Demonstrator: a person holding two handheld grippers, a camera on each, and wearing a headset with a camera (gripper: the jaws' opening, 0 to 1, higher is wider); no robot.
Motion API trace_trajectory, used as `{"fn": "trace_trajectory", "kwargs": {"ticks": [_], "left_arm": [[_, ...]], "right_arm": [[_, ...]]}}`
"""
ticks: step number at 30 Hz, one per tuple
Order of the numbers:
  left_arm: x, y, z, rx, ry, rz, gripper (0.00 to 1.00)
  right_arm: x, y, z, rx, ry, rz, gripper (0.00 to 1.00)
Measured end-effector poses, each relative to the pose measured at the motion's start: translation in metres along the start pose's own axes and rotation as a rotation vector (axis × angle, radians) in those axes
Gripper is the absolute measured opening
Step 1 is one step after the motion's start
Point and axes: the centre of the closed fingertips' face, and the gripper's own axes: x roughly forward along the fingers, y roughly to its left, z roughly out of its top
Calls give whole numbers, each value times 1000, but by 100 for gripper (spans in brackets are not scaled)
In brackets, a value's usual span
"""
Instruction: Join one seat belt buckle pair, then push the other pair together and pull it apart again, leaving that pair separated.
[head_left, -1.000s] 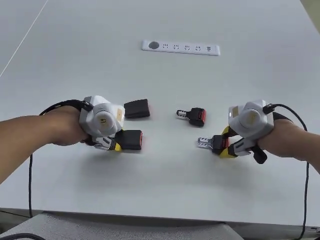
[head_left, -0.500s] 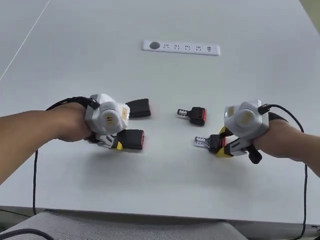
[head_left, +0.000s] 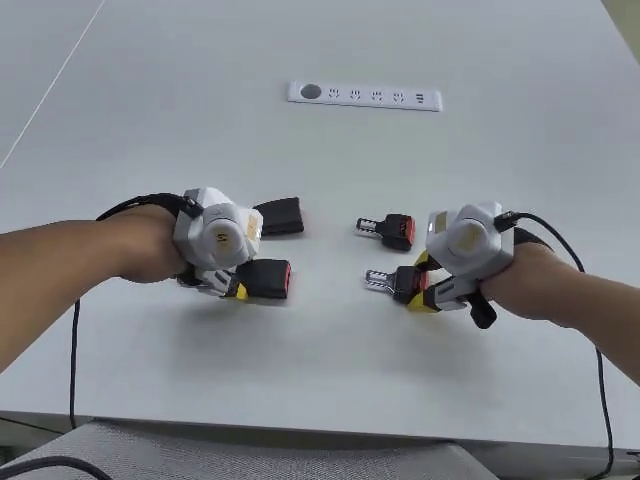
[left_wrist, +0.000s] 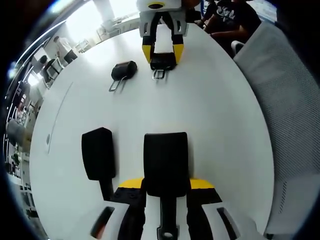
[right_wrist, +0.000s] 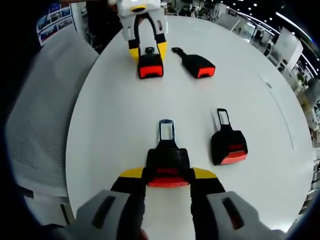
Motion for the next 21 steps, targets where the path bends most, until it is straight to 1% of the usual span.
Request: {"fn": "trace_trajectory", "kwargs": {"ticks": [4,7,12,18,21], "left_arm": [[-1,0,0,-1,3,-2,32],[-2,0,0,-1,1,-2,32],[-1,1,-1,-2,-1,-4,32],[8,9,-7,-1,2,-6,32],[12,13,-10,-3,1,-7,32]], "right_arm": [[6,5,12,-2,-23,8,35],[11,9,24,0,-50,12,35],[19,12,40,-5,-72,18,35],[28,12,60,8,-106,25,35],[33,12,69,-10,-100,33,35]]}}
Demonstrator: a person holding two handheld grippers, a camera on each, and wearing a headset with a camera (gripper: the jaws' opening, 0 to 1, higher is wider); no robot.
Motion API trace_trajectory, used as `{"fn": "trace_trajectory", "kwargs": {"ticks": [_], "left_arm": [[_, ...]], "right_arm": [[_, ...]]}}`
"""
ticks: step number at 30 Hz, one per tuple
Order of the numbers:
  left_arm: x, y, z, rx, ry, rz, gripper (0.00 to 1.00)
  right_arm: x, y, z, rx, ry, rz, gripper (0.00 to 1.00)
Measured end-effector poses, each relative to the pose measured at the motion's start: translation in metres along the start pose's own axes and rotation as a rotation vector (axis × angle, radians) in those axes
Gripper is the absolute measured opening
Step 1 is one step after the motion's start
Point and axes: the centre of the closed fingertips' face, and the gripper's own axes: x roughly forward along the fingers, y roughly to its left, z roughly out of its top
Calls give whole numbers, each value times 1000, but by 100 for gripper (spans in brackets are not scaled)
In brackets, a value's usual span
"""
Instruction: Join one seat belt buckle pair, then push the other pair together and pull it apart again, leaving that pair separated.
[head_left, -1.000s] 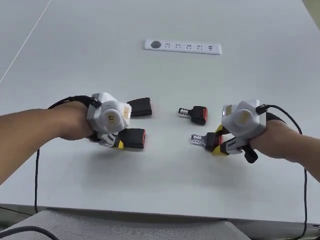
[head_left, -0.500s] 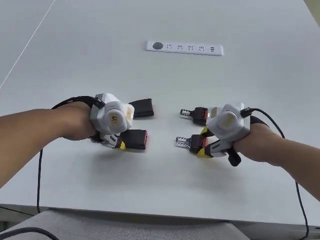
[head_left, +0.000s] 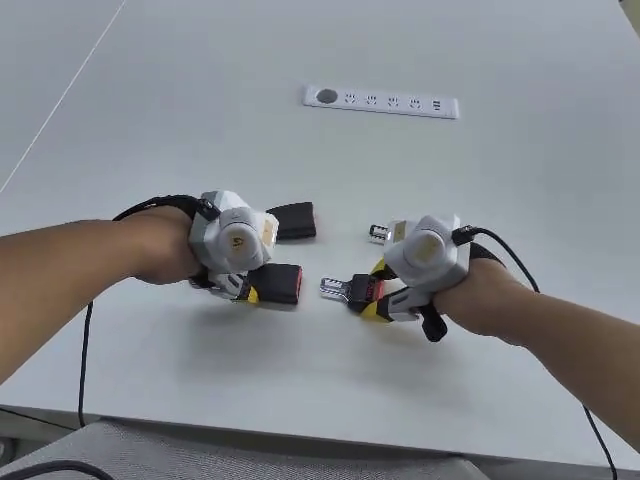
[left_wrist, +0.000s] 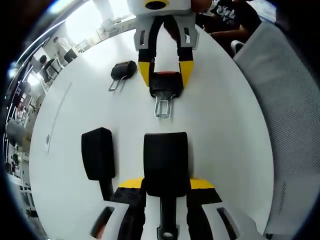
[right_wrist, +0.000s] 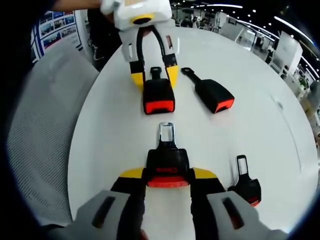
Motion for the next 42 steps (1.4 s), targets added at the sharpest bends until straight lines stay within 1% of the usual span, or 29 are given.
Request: {"fn": "trace_trajectory", "kwargs": {"ticks": [3,5,10,13,20,24,26,30,36,38,42], "left_arm": [[4,3,-2,-1,1,0,32],[7,5,-4,-2,2,0,32],[8,6,-8,-6,0,0,32],[10,7,-8,-7,-1,0,32],[12,7,-8,-11,-2,-2,32],[11,6,-7,-10,0,-1,32],[11,5,-6,-10,1,0,32],[10,4,-6,-10,4,1,32],[9,3,-5,-7,2,-1,32],[9,3,-5,3,5,-4,32],[9,3,-4,8,10,-9,32]], "right_arm": [[4,1,6,-22,10,13,35],[6,1,8,-24,15,15,35],[10,6,14,-35,16,25,35],[11,7,16,-43,19,28,35],[12,7,16,-49,45,20,35],[11,7,17,-41,39,18,35],[11,6,21,-37,25,17,35],[14,8,24,-52,23,15,35],[16,7,25,-48,9,15,35],[18,7,28,-33,-10,15,35],[19,7,28,-47,-2,8,34]]}}
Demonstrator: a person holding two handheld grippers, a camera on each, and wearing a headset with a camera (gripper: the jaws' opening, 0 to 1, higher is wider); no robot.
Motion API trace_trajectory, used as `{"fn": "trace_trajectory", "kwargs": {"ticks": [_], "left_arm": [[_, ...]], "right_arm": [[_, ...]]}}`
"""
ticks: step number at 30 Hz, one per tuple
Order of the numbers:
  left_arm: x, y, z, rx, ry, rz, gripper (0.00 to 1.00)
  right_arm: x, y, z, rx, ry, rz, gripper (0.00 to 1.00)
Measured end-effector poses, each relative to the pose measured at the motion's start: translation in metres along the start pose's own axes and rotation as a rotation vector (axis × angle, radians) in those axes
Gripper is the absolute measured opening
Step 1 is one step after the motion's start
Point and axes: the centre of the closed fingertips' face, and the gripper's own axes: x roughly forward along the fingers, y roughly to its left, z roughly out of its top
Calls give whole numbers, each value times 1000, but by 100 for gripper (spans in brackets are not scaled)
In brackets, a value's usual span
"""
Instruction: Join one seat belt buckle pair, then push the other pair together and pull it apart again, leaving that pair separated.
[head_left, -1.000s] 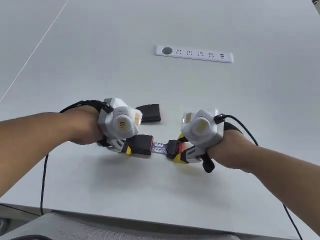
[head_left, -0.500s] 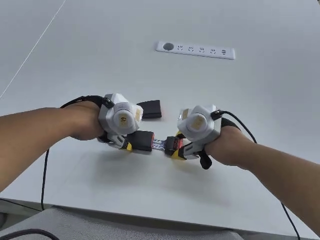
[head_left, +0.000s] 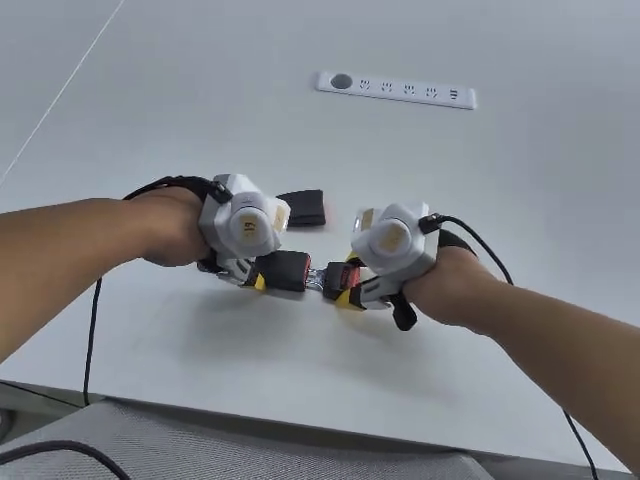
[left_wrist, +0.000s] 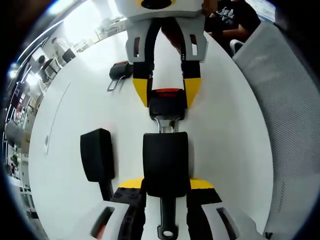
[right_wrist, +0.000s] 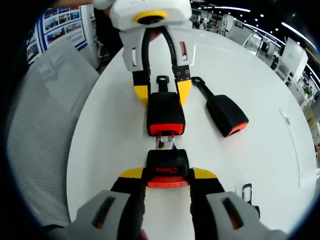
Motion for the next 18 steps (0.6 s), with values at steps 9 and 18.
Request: {"fn": "trace_trajectory", "kwargs": {"ticks": [9,18], "left_arm": [[-1,-1,1,13,-15,2,31],[-1,-1,1,19,-14,1,31]], "right_arm": [[3,-1,5,8,-4,9,32],[5,0,7,-5,17,13,32]]}}
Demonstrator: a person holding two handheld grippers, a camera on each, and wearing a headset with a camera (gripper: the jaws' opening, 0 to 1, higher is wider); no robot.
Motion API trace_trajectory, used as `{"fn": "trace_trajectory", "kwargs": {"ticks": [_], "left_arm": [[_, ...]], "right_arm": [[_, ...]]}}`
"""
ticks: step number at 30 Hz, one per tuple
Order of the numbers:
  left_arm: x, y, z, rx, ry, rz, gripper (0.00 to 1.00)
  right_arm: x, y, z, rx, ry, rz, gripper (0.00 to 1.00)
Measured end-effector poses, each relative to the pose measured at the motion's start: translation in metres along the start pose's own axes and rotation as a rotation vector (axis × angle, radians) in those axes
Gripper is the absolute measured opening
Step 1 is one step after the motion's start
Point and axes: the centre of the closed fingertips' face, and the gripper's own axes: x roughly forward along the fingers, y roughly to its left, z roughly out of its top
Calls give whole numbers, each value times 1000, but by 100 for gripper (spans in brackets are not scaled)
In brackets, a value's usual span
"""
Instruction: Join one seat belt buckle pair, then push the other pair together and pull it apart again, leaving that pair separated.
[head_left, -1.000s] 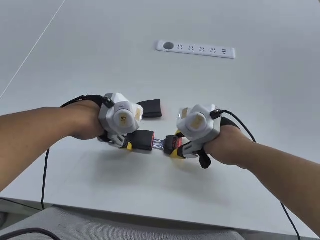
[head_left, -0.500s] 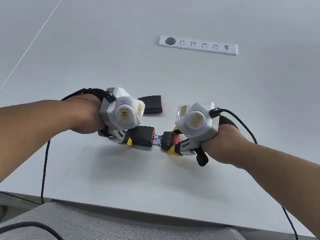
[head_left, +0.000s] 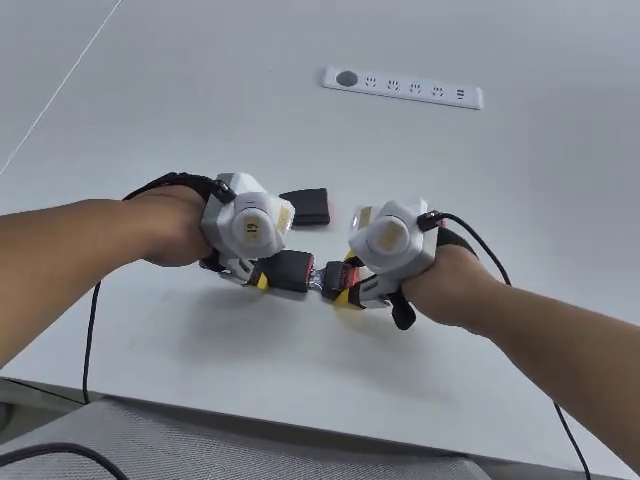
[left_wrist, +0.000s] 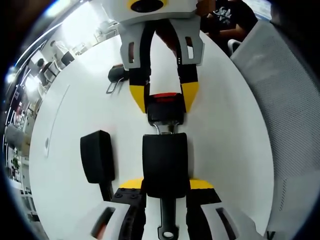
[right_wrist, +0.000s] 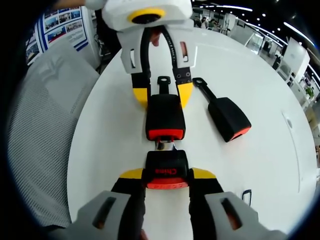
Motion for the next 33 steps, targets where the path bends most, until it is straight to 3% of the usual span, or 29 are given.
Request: {"fn": "trace_trajectory", "kwargs": {"ticks": [28,33], "left_arm": [[2,1,-1,-7,7,1,30],[1,0,1,-17,7,2,30]], "right_arm": [[2,-3,3,-48,20,-18,32],[3,-5,5,-73,15,20,32]]}}
